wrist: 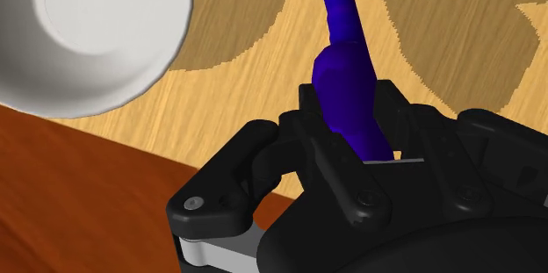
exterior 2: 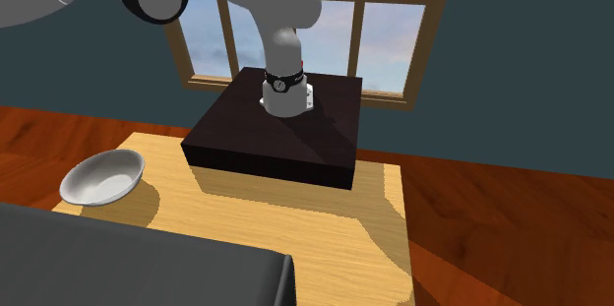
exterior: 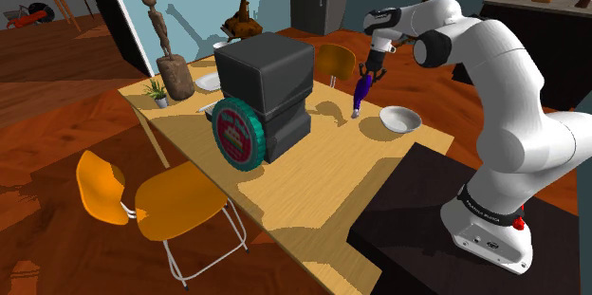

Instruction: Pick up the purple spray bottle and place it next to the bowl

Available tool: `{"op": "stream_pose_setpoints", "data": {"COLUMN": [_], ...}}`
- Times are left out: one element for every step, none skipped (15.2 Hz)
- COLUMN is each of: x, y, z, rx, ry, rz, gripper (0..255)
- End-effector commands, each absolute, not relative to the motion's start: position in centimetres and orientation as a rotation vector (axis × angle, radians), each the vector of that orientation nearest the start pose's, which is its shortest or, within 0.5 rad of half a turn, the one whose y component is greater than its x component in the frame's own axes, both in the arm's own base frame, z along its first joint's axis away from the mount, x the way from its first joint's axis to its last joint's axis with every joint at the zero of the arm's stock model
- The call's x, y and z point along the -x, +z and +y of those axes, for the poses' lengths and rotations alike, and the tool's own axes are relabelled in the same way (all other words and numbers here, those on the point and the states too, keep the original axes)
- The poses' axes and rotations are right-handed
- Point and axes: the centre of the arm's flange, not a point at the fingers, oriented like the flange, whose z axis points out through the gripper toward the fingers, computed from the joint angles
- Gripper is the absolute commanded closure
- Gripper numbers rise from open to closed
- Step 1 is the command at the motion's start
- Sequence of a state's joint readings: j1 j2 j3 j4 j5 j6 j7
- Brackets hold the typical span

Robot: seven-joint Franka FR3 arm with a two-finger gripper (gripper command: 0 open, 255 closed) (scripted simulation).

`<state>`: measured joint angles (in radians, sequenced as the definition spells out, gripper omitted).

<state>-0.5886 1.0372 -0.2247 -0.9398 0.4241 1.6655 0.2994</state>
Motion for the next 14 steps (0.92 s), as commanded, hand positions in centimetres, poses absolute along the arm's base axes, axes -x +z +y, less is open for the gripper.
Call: {"op": "stream_pose_setpoints", "data": {"x": [-58.9, -58.9, -58.9, -58.9, -58.9, -58.9, -58.9, -58.9, -58.9, -58.9, -58.9, -58.9, -58.9, -58.9], "y": [21.8, 21.3, 20.7, 20.2, 19.7, 19.2, 18.6, 18.1, 17.6, 17.4, 17.4, 17.4, 17.4, 17.4], "z": [-47.3, -47.3, -47.3, -47.3, -47.3, -47.3, -47.3, -47.3, -47.3, -47.3, -47.3, -47.3, -47.3, -47.3], "rx": [2.402, 2.402, 2.402, 2.402, 2.402, 2.402, 2.402, 2.402, 2.402, 2.402, 2.402, 2.402, 2.402, 2.402], "ry": [0.334, 0.334, 0.334, 0.334, 0.334, 0.334, 0.334, 0.334, 0.334, 0.334, 0.334, 0.334, 0.334, 0.334], "rz": [1.532, 1.532, 1.533, 1.533, 1.532, 1.532, 1.532, 1.533, 1.533, 1.533, 1.532, 1.532, 1.532, 1.532], "gripper": [255, 255, 255, 255, 255, 255, 255, 255, 255, 255, 255, 255, 255, 255]}}
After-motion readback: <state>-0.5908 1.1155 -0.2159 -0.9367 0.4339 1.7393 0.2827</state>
